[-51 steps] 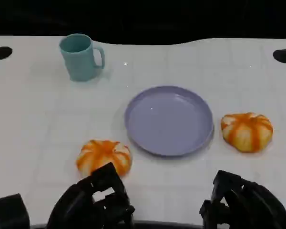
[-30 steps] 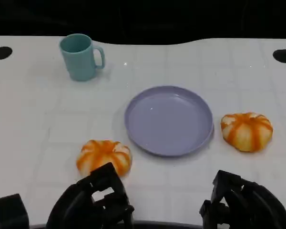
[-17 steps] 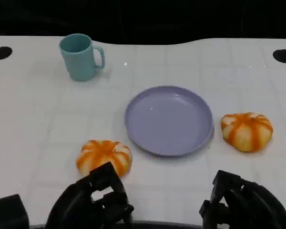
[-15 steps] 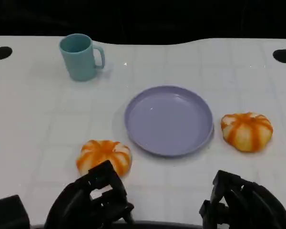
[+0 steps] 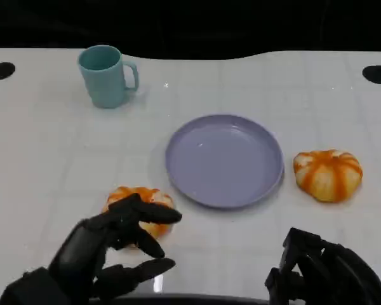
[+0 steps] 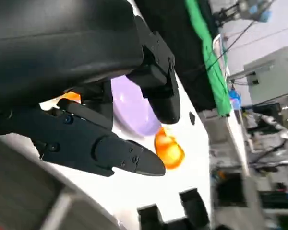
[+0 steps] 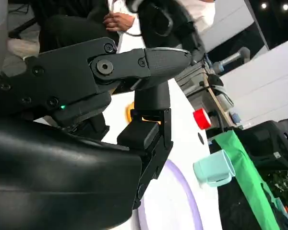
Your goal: Grasp the bread from the table and place it into the plate.
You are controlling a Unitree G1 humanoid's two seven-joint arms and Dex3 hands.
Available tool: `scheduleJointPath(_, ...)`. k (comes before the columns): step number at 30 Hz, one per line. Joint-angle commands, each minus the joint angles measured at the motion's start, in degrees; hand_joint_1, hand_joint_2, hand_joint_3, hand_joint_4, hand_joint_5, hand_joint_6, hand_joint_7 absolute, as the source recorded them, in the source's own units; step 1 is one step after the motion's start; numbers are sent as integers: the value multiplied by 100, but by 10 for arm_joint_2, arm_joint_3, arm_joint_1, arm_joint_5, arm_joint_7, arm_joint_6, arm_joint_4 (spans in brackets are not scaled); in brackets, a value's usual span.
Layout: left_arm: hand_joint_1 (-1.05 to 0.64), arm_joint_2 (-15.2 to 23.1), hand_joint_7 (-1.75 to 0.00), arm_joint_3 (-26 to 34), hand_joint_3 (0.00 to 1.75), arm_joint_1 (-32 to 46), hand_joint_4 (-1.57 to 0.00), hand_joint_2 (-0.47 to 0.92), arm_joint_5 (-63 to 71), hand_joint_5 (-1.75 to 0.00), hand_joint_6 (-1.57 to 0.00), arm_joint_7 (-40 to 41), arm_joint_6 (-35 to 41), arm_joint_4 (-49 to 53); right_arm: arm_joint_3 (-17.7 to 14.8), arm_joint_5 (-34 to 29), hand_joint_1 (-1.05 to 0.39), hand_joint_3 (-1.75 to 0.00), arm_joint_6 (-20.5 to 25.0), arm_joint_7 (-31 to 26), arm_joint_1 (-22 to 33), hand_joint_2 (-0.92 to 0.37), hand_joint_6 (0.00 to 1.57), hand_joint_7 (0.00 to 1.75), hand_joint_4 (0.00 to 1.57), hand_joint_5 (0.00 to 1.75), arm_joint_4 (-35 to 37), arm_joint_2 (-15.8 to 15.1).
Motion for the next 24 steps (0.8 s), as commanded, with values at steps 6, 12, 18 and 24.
scheduleJointPath(6,-62,102,0,-8,3,-16,-32,92,277,-49,-40,62,35,-110,2,0,-71,-24,2,-3,0,-92,75,139,85,162,0,-5)
scheduleJointPath(12,-65,118,0,-44,1,-44,-30,91,419,-37,-32,72,75,-125,4,-2,-72,-24,2,-5,-3,-92,75,139,85,161,3,-4)
scheduleJointPath(18,-63,116,0,-90,0,-85,-27,89,519,-33,-25,55,120,-100,6,-4,-72,-23,4,-8,-5,-92,76,139,85,161,3,-3)
scheduleJointPath(24,-60,113,-1,-140,0,-131,-30,84,587,-29,-28,75,153,-29,7,-4,-71,-24,0,-5,-3,-92,75,140,85,161,3,-2)
